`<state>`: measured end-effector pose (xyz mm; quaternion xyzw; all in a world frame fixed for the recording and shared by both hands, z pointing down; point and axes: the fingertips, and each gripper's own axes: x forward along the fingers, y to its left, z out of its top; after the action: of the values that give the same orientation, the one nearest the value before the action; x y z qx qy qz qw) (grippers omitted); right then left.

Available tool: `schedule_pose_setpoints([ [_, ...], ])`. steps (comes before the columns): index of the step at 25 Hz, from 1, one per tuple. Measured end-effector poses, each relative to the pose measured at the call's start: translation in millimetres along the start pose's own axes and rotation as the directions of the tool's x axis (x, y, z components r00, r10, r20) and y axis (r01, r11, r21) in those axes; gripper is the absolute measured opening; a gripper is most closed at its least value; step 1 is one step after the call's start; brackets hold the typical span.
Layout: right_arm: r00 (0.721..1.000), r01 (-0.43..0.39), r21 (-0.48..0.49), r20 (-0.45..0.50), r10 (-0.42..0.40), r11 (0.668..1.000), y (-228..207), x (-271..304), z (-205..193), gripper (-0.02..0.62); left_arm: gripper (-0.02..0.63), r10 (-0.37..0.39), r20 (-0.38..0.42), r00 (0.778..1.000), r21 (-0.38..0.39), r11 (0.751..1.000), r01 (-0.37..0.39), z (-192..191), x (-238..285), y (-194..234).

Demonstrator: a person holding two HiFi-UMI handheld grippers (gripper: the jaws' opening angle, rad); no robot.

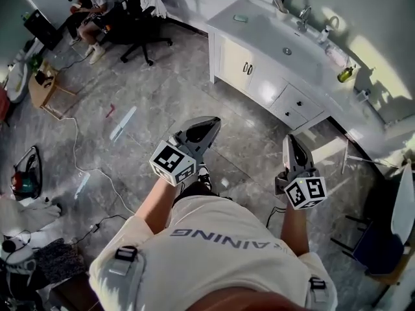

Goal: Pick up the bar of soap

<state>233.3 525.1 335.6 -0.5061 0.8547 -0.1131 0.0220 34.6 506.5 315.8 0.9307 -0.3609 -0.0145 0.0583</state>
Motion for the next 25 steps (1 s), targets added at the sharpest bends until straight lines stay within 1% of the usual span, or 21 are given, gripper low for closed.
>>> schedule_pose_setpoints([
  [3,1.000,-0.011,-0.029,-0.028,0.010,1.000,11,48,6,0.009,0.009,0.014,-0.001,1.000,-0.016,1.000,-0.014,3,-1,47],
  [6,0.998,-0.005,-0.037,-0.058,0.003,0.999,26,93,10,0.008,0.009,0.030,0.008,1.000,-0.032,0.999,-0.030,6,-7,93],
  [12,0.998,-0.025,-0.057,-0.067,0.021,0.998,42,172,14,0.008,0.009,0.058,0.007,0.998,-0.060,0.997,-0.057,7,-15,173],
  [17,0.996,-0.025,-0.058,-0.090,0.020,0.998,40,217,15,0.008,0.009,0.061,0.010,0.998,-0.083,0.995,-0.060,7,-5,212],
  [25,0.996,-0.048,-0.044,-0.075,0.044,0.998,13,279,19,0.008,0.009,0.060,-0.001,0.998,-0.070,0.996,-0.060,7,34,256],
])
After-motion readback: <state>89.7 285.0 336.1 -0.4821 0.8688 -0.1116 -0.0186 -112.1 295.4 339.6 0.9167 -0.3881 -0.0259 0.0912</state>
